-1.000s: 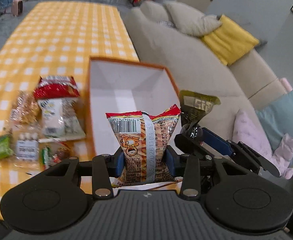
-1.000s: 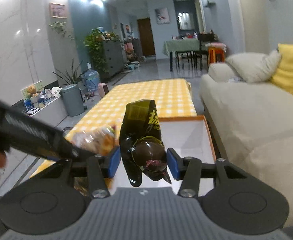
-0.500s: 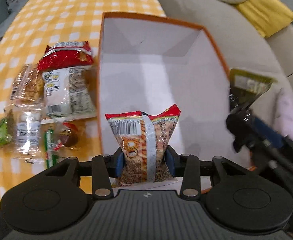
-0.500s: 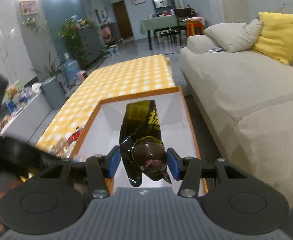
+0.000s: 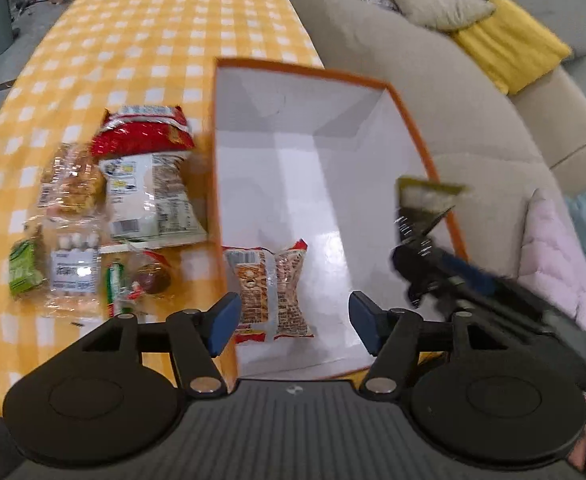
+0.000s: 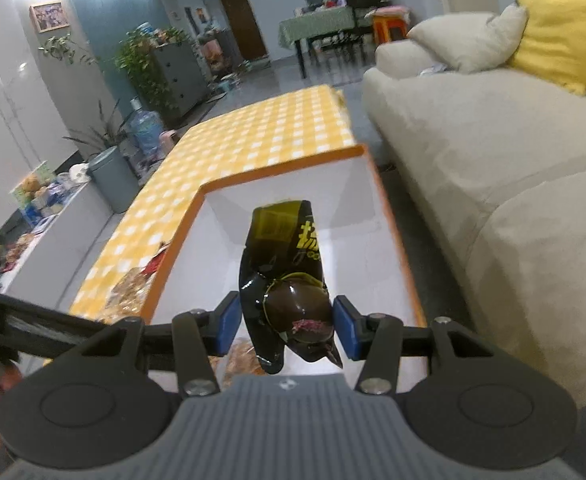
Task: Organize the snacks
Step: 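Release the peanut bag into the box with the left tool while the right tool holds the dark packet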
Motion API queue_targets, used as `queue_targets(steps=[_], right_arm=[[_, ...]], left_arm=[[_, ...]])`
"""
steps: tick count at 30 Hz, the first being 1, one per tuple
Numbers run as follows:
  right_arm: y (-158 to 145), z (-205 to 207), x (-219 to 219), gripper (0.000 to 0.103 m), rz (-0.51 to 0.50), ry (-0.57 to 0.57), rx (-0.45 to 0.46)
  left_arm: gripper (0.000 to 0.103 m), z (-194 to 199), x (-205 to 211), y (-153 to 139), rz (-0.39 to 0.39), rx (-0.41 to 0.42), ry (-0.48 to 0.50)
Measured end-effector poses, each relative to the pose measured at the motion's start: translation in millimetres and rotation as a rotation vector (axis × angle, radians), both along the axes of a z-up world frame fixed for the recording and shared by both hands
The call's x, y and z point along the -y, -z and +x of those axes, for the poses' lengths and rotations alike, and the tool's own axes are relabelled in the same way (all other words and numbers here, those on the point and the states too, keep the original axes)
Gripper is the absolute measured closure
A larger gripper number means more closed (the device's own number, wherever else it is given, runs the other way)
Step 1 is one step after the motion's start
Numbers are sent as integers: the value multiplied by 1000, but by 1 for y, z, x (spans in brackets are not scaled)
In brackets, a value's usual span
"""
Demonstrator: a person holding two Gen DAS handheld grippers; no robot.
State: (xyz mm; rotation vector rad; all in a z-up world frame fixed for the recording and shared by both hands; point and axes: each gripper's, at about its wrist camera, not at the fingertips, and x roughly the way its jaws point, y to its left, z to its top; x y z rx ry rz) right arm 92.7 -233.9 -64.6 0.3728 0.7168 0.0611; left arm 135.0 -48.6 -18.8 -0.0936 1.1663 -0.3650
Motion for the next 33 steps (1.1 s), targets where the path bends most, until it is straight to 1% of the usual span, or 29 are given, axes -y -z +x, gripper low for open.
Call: queue_targets(steps=[5,7,9,11,12,14,16,19,20,22,24,25,26,28,29,31,33], right_arm=[[8,11,-7,54,118,-81,-43],[12,19,-9,54,174,-100,-94],[16,28,-14,54,206,-103,-167],[20,36,-21,54,218,-109,-228],[23,40,-26,54,225,-112,-248],[28,45,-33,54,225,-110,-280],[29,47,-40,54,168,-76,-314],[26,45,-47,54,4,-24,-341],[27,45,-48,54,-32,-9,-347],[28,42,-49,54,-69,-2,-362],[31,43,-50,54,-75,2,-374],[33,44,-52,54,-95,7,-382],[34,44,-54,54,-127,8,-387],[37,45,-61,54,-222,1,-394],[39,46,-63,54,-248,-2,-397],[42,45,-64,54,-279,-2,-410],[43,45,-63,54,-326,8,-420]], left_arm=[[26,-7,-29,-13,-5,64,-63],[26,-4,-40,-10,-25,62,-85],[26,-1,-52,-3,-79,57,-93],[26,1,-64,8,-130,33,-97],[26,3,-69,15,-142,18,-103],[26,3,-77,28,-140,-3,-119],[26,3,-83,36,-121,-24,-138],[26,4,-90,42,-115,-30,-151],[26,5,-93,43,-120,-36,-155],[26,6,-96,44,-132,-42,-159],[26,6,-100,43,-139,-44,-165],[26,7,-101,42,-142,-44,-168],[26,7,-104,42,-152,-45,-173],[26,9,-112,39,-180,-53,-180],[26,9,-116,37,-190,-49,-186],[26,8,-128,32,-187,-22,-208],[25,8,-141,27,-162,4,-249]])
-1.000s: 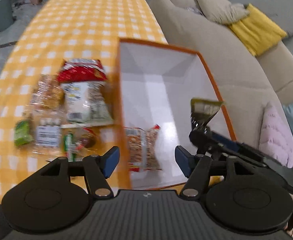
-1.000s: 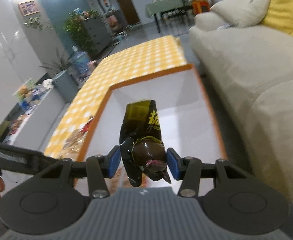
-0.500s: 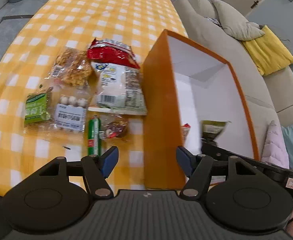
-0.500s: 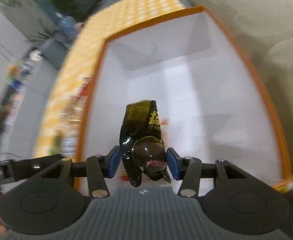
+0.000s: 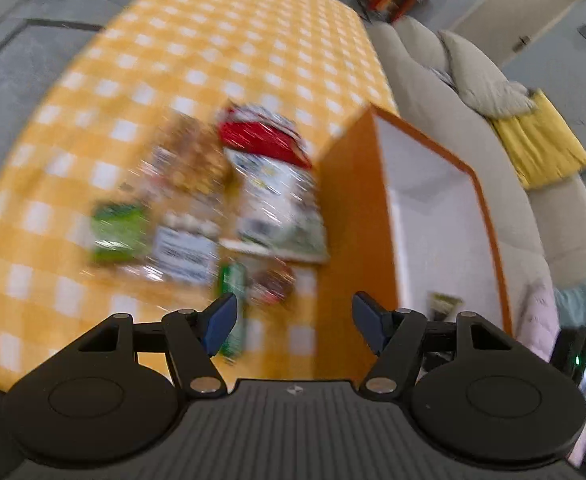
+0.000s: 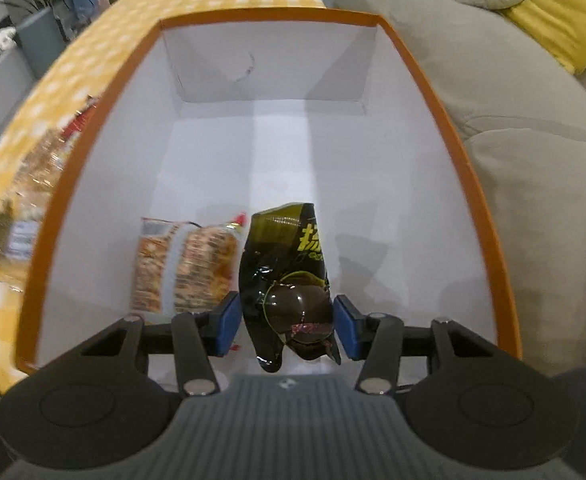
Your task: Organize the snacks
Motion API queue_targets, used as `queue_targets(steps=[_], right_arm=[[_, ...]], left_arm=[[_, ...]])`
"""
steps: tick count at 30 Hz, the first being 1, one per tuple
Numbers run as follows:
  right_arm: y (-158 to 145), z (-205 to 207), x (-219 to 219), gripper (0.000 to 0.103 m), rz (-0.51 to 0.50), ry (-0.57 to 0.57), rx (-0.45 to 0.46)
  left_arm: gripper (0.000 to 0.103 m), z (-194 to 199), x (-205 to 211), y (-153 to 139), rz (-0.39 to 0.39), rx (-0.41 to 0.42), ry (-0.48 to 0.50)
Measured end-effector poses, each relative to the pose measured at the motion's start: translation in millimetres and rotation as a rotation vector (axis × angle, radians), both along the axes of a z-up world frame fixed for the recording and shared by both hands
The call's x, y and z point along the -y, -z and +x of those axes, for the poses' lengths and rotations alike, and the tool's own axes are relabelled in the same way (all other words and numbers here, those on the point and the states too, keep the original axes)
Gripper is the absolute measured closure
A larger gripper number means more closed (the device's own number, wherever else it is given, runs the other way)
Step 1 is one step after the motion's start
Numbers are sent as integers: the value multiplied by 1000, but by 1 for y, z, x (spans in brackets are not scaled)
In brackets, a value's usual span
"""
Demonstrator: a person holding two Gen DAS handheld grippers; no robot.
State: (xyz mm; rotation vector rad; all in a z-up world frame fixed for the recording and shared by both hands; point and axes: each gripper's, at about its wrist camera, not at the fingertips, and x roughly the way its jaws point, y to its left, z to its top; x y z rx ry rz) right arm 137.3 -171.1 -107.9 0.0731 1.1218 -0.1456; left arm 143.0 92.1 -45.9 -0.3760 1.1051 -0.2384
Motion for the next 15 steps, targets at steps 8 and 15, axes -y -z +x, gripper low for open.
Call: queue_targets(steps=[8,15], right_arm=[[4,-1,6,54,-152,41,-34],[2,5,-3,44,-182,31,-15]], left_arm=[[25,5,-53,1,-8,-31,-149],[25,3,-75,-2,20,-26,-195]])
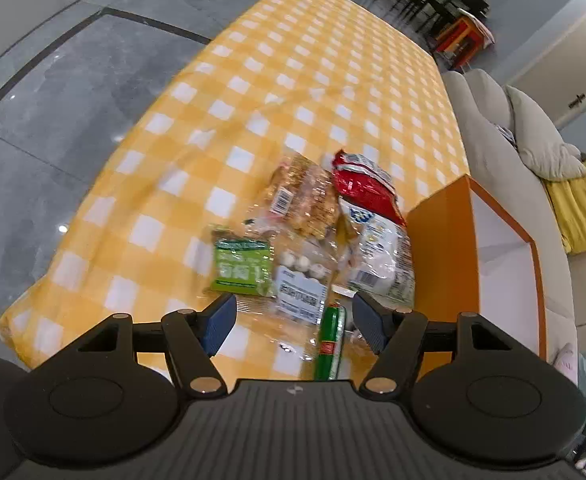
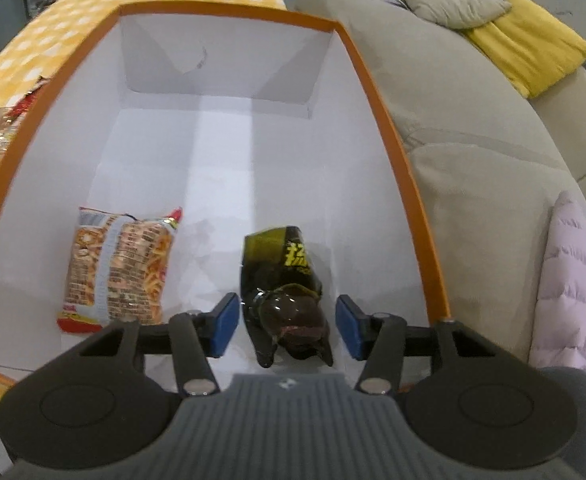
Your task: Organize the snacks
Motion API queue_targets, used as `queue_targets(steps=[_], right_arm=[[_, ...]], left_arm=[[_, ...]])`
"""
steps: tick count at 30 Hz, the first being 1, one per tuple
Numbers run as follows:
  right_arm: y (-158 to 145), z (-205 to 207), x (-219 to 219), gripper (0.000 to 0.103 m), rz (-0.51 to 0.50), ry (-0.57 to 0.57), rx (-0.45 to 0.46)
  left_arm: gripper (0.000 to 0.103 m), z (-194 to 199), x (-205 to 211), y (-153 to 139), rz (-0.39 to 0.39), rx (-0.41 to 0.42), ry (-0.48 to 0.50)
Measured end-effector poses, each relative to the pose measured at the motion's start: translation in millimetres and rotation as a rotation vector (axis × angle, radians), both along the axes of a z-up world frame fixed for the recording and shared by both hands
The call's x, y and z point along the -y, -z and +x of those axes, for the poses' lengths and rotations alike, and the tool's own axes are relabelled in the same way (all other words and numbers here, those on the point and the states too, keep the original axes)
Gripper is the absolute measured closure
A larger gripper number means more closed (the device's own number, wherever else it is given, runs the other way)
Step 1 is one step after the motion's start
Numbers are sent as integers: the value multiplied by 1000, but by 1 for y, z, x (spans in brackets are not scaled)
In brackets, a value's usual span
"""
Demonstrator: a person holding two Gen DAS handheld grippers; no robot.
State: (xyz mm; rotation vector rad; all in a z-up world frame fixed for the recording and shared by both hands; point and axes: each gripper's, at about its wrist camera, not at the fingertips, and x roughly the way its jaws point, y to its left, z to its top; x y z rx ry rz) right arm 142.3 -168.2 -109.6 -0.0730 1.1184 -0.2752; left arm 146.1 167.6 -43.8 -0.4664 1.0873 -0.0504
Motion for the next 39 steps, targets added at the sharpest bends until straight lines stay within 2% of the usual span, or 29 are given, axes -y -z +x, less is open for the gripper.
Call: queue_targets(steps=[6,11,15,19,23,27,29,36,39], right_arm=[[-32,-12,-11,43,22,-25,114],[-72,-19,-29,43,126,-44,246],[-101,-21,-66,43,194,-138,339],[-112,-18,-120,43,259,-303,389],[-95,-5,-178,43,278,-426,371],[-65,9,-230,43,250,-450,377],[-46,15,-252,43,227,-486,348],[6,26,-284,43,173,-568,344],[20,30,-290,43,156,-582,342]], left_arm=[[25,-1,-12,1,-7,-5,-26],[25,-4,-23,-2,-15,0,-46],[25,-7,-40,-2,-32,-15,-78],[25,-10,-57,0,-45,-12,-110],[25,-11,-73,5,-46,-13,-130],[25,-10,-87,17,-16,-33,-154],[25,-8,-94,25,-8,-52,-164],[25,-5,-115,42,-72,-83,-195],[25,-4,-116,44,-73,-87,-190]])
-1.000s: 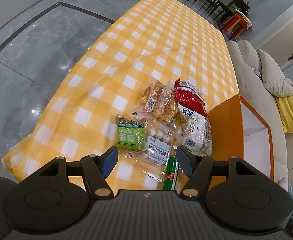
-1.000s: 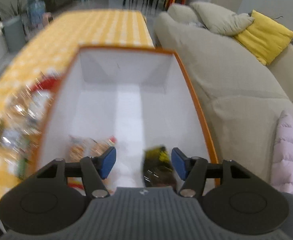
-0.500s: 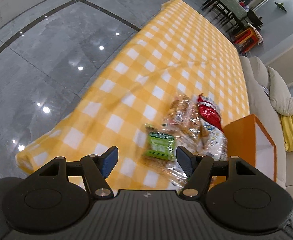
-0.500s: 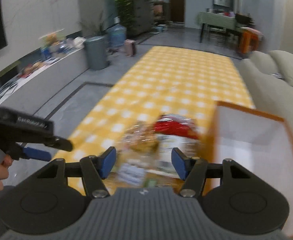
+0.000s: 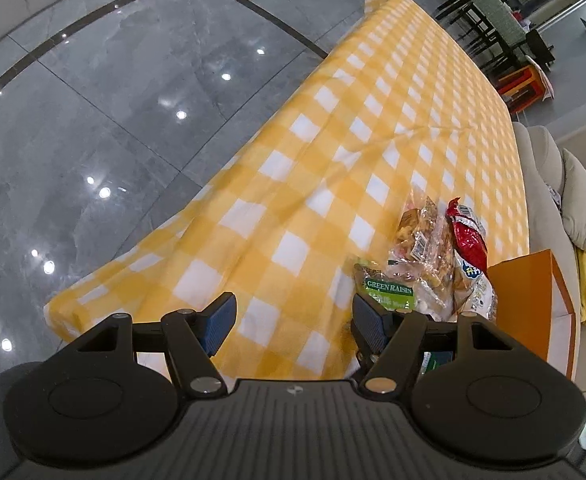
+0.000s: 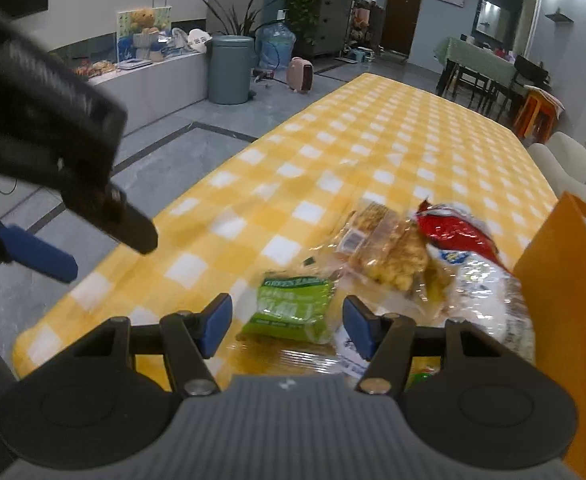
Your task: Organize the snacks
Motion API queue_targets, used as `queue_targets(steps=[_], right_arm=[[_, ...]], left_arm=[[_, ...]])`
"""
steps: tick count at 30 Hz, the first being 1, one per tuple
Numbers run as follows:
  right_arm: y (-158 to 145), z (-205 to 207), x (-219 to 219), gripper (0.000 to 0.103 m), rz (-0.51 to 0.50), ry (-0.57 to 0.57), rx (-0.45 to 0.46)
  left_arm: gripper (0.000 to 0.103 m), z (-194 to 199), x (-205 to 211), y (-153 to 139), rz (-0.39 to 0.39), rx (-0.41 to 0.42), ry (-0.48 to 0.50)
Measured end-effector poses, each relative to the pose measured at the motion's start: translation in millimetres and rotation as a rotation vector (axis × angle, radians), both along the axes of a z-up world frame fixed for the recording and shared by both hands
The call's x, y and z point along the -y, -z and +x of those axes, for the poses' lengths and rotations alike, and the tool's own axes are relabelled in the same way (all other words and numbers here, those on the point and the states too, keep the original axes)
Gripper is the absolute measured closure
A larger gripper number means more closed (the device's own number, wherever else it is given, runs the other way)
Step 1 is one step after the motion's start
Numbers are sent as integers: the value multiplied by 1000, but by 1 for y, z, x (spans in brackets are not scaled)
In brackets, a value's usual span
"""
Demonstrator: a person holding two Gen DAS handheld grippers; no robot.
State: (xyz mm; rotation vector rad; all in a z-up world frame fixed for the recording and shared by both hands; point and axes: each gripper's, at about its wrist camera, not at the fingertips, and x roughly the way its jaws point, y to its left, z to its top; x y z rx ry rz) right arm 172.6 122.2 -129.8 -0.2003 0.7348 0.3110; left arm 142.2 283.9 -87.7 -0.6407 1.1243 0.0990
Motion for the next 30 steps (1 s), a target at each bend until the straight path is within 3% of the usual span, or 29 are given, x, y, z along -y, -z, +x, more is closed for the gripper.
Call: queue_targets(steps=[5,11,19,25,30], right_arm=[[22,8,-7,43,-63,6,31],[33,0,-14,52,-123,-38,109],[26,2,-4,63,-60,-9,78],[-3,-8,13,64,22,32,94],[-46,-17,49,64,127,85,127]], left_arm=[[25,3,1,2,-4,-6,9],[25,3,0,3,-27,-3,3],[25,3,3,-1,-24,10,0],[25,2,12,-11,-10,40,4],[25,1,33,-16,-5,65,49]])
